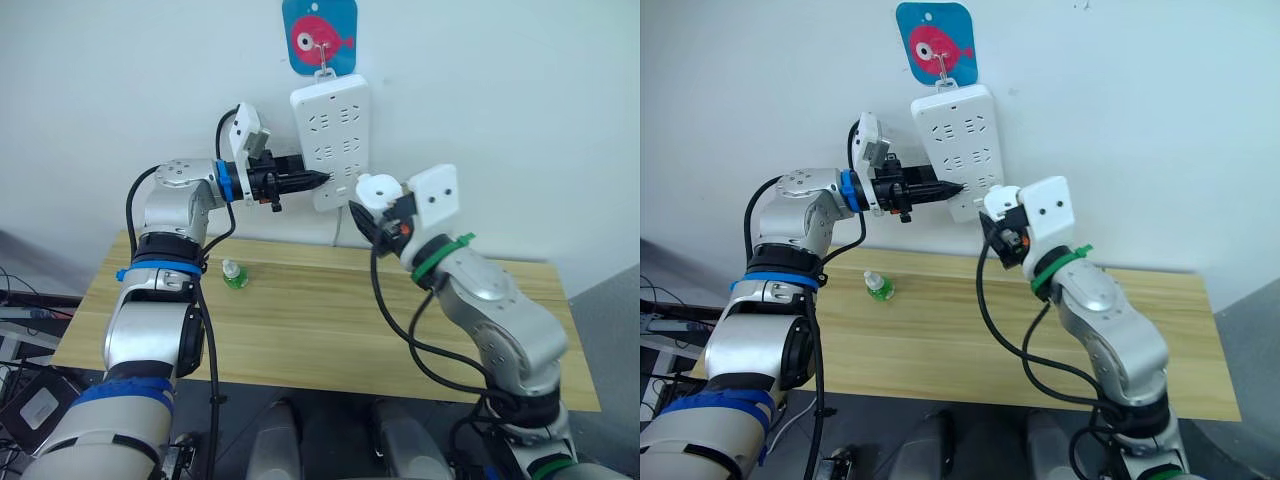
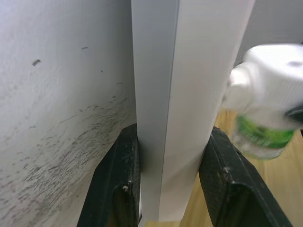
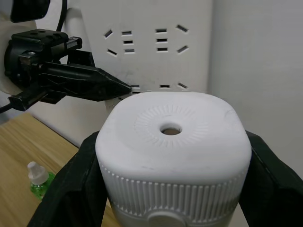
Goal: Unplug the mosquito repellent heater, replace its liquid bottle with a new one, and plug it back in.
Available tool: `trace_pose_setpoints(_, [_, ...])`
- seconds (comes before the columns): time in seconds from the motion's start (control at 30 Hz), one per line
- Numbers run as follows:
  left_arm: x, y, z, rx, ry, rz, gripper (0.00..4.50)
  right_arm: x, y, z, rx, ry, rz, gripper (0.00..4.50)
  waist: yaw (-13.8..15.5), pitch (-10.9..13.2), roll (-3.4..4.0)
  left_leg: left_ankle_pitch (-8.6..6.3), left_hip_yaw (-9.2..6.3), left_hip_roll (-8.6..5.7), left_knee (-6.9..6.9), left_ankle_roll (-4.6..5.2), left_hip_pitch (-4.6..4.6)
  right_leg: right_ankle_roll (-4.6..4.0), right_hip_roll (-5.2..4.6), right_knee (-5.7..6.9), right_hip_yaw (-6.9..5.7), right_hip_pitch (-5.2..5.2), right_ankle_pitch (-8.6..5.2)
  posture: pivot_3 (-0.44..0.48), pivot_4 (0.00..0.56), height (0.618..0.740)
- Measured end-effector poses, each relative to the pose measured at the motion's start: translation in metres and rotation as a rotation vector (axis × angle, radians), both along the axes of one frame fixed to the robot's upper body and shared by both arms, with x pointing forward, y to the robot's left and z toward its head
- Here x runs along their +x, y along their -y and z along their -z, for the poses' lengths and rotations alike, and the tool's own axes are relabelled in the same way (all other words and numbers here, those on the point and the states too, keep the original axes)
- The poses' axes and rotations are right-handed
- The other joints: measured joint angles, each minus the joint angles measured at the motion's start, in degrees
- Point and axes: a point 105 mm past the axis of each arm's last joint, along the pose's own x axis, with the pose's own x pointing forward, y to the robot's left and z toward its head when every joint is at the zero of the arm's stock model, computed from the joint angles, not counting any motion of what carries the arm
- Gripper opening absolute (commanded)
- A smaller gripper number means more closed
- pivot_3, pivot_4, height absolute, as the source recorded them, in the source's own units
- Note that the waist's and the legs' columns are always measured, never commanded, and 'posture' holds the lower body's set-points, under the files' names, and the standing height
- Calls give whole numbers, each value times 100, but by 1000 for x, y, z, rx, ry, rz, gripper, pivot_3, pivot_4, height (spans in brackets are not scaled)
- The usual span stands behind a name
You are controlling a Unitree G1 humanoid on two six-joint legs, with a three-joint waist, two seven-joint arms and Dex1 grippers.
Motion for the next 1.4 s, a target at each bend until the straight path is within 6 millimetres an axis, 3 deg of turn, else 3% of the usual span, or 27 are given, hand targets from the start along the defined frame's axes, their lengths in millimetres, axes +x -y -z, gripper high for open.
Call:
trace_pose_setpoints(0.23, [8,-25,10,-46,-54,-141,3468,-2,6,2,85,-31,-10,3090,-114,34,0,42,2,-1,0,-1,5,20,1,8,7,1,-5,-71,281,740])
trace_pose_setpoints(0.3, [2,-36,27,-40,-76,-186,4093,2,15,7,109,-50,8,3090,-137,34,0,41,3,0,-6,-3,5,21,-3,8,6,1,-5,-79,282,740])
trace_pose_setpoints(0.37, [-9,-47,61,-17,-131,-248,4468,9,26,12,148,-76,45,3090,-163,36,2,40,4,5,-15,-4,5,-4,-4,11,4,-4,9,-84,279,740])
trace_pose_setpoints(0.43, [-23,-54,93,29,-168,-299,4468,16,40,15,211,-97,92,3090,-155,41,1,41,-4,6,-28,-6,3,-16,-4,20,-6,-13,5,-85,279,740])
trace_pose_setpoints(0.5, [-40,-57,108,62,-154,-332,4468,22,51,18,311,-139,117,3090,-138,48,-4,41,-12,10,-39,-7,2,-32,-3,22,-16,-18,-3,-84,280,740])
trace_pose_setpoints(0.53, [-45,-55,107,60,-132,-337,4468,24,58,21,365,-164,137,3090,-118,53,-4,41,-15,9,-44,-8,2,-35,-2,26,-20,-17,-5,-78,280,740])
trace_pose_setpoints(0.63, [-66,-39,76,26,2,-300,4468,29,72,33,568,-281,138,3090,-40,64,-1,44,-15,5,-43,-13,3,-35,-6,28,-19,-12,-6,-52,280,740])
trace_pose_setpoints(0.77, [-86,11,49,-88,75,-157,4468,32,76,35,877,-419,54,3090,8,79,17,44,-5,-12,-27,-13,6,-9,-13,18,-3,-1,-3,-40,280,740])
trace_pose_setpoints(0.83, [-89,39,46,-143,62,-98,4468,29,71,28,950,-453,-20,3090,-1,84,15,44,-2,-14,-17,-12,4,7,-12,10,3,2,-3,-35,279,740])
trace_pose_setpoints(0.97, [-89,76,38,-205,83,-40,4468,26,71,18,1038,-492,-68,3090,-41,85,15,44,2,-15,-17,-10,4,22,-9,2,11,3,-5,-43,276,740])
trace_pose_setpoints(1.13, [-81,91,34,-252,104,-65,4468,21,63,6,1063,-519,-123,3090,-136,84,15,43,0,-12,-32,-8,4,21,-5,-8,9,3,-5,-49,269,740])
trace_pose_setpoints(1.4, [-76,106,37,-284,107,-84,4468,17,54,3,1034,-549,-139,3090,-136,84,15,43,0,-12,-42,-8,0,21,-5,-18,7,2,-5,-59,261,740])
